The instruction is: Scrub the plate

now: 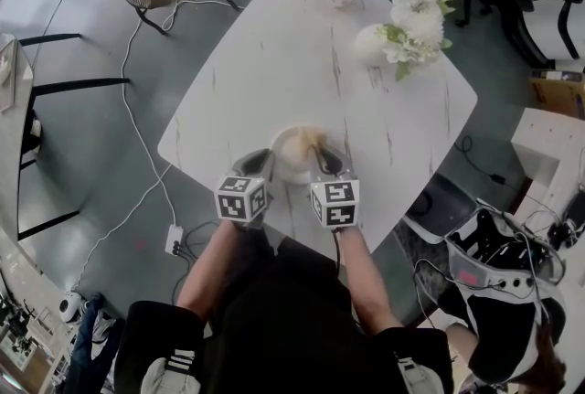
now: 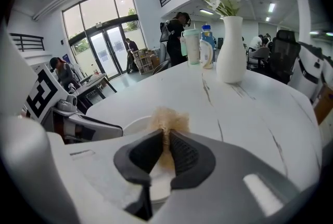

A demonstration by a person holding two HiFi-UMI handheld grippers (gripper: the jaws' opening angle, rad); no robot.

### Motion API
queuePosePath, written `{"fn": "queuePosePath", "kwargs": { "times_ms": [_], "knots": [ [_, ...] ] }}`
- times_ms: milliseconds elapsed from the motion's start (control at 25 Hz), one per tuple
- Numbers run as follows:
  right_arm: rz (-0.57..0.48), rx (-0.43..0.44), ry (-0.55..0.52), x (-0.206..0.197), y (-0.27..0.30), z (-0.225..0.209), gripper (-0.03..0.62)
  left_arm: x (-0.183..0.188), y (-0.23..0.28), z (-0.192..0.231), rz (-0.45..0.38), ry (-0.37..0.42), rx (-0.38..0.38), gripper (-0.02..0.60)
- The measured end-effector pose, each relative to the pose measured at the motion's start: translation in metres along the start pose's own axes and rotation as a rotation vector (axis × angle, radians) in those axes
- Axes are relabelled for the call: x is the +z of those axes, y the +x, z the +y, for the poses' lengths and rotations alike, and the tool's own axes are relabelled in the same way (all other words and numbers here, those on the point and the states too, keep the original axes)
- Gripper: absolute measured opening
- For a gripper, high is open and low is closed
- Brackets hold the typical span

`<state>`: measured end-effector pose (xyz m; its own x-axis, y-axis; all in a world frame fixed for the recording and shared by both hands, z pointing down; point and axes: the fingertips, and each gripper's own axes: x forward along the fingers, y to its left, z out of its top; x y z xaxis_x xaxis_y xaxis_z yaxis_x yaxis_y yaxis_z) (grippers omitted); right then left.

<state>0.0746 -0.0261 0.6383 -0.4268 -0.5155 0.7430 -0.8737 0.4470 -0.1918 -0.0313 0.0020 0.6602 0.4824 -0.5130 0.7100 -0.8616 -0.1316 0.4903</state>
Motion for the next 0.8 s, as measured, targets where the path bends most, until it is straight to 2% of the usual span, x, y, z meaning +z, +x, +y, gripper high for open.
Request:
{"fn": "queuePosePath", "kwargs": {
  "times_ms": [800],
  "knots": [
    [-0.012,-0.046,0.023,0.0,-0.011,-0.02,0.041,0.0,-0.002,0.001,-0.011,0.001,0.007,0.037]
  ]
}}
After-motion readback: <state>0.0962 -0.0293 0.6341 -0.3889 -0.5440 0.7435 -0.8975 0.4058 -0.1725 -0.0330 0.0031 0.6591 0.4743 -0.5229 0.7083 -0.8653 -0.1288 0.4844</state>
